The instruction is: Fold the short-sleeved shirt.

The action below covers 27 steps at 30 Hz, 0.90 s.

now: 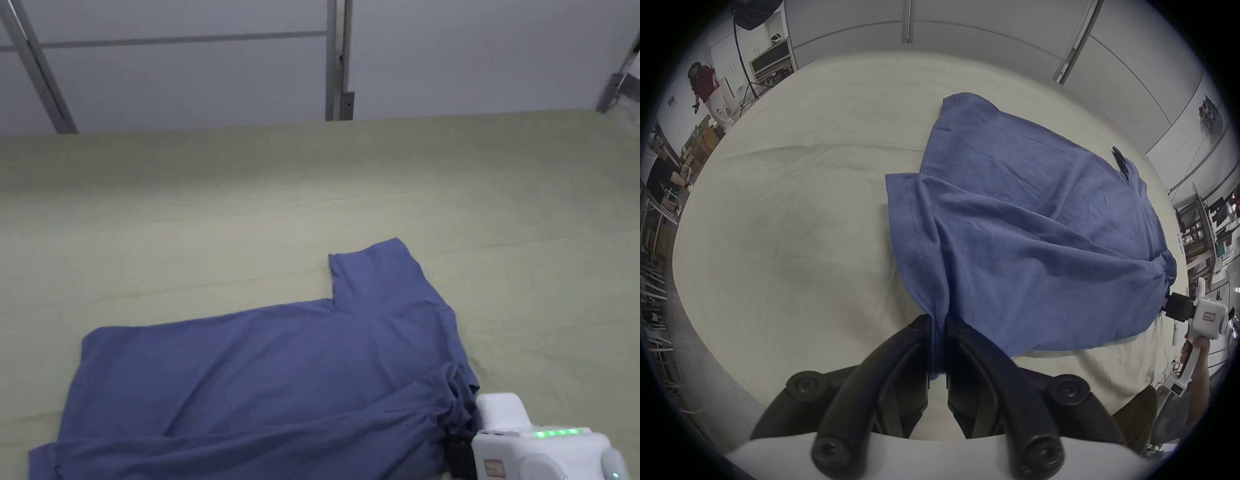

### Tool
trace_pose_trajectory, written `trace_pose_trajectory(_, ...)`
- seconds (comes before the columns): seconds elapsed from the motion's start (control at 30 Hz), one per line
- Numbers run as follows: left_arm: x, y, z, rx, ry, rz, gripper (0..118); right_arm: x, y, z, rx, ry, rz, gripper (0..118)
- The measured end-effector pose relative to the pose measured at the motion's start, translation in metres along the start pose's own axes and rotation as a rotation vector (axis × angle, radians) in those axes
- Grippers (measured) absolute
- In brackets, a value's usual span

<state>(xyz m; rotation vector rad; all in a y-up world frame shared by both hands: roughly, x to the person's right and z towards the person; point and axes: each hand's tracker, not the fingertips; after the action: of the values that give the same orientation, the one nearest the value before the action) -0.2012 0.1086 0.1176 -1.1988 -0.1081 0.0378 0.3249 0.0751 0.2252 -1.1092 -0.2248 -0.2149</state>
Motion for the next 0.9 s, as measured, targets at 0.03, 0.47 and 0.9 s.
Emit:
trace_pose_trajectory(0.03,0.000,0.001,0.000,-0.003,-0.002,-0.007,9,-0.004,0.001,0.002,-0.001,0.008,0.005,16)
trace_pose_trajectory(0.47,-0.026,-0.005,0.082,0.030,-0.090,0.011,9,0.026,-0.020,0.113,0.067,0.207,-0.179,14)
trace_pose_trajectory(0.9,-0.056,-0.058,0.009,-0.203,0.001,-0.034,9,0.018,-0.088,0.062,-0.186,0.034,-0.115,19)
